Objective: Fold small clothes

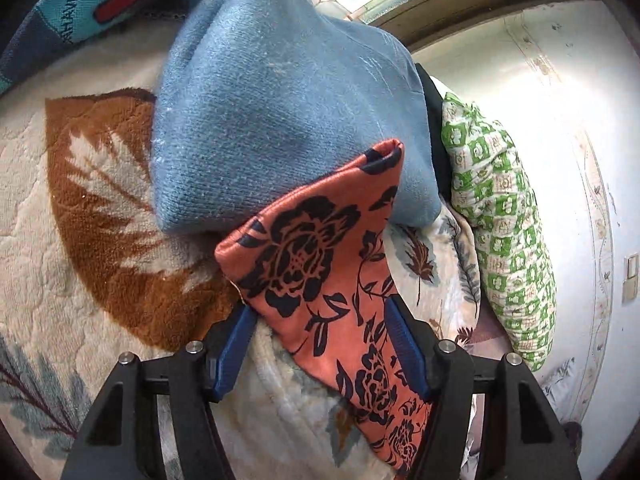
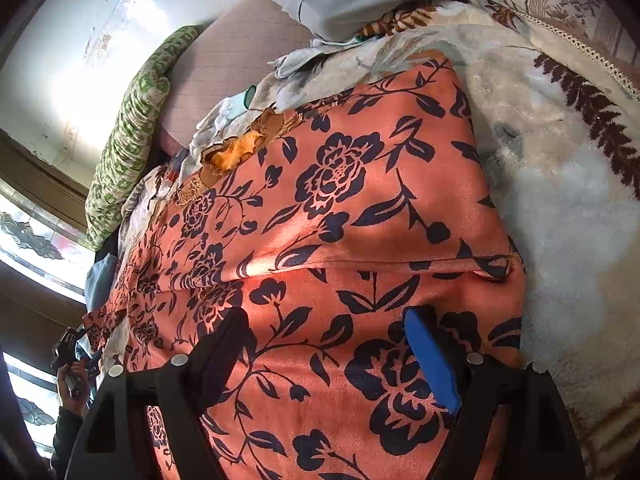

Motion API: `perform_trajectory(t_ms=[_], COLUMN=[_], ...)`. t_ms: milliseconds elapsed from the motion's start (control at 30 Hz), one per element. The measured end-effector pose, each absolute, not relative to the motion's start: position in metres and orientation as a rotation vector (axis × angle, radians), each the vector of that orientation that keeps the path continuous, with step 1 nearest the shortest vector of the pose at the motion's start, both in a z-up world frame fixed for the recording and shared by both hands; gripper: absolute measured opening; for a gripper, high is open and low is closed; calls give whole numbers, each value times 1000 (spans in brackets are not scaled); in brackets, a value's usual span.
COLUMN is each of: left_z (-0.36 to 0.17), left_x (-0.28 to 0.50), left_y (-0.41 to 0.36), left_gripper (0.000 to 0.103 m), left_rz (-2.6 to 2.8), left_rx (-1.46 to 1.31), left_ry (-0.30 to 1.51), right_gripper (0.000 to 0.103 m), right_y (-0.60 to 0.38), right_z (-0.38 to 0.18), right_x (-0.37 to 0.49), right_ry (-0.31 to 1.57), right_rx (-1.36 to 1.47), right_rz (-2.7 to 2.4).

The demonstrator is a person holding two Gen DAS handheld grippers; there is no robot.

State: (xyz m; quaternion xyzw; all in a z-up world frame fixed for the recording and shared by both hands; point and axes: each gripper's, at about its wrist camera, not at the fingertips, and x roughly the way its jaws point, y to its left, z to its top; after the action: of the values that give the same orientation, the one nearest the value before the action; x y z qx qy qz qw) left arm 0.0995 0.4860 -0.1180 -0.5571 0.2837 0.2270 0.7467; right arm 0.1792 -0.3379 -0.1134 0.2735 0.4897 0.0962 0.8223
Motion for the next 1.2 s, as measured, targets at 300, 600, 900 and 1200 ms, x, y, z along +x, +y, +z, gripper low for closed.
perform_trajectory(t_ms=[300,600,900,1200], left_z=[-75,105,33,-73], left_x=[130,202,238,227], left_y=[469,229,-68,-89], left_gripper=[3,3,4,46], left_rz=[605,70,-391,-476], left_rx=[-946,-429,-158,-59], left_ry=[703,474,659,1065], right_gripper=[85,85,85,85], right_y=[-332,-336,-346,-353], right_z=[-115,-118,-119,-118], right_x=[179,173,169,168], right_ry=[1019,969,926,929], right_rx=[563,578,649,690], right_rz=[211,245,286,326])
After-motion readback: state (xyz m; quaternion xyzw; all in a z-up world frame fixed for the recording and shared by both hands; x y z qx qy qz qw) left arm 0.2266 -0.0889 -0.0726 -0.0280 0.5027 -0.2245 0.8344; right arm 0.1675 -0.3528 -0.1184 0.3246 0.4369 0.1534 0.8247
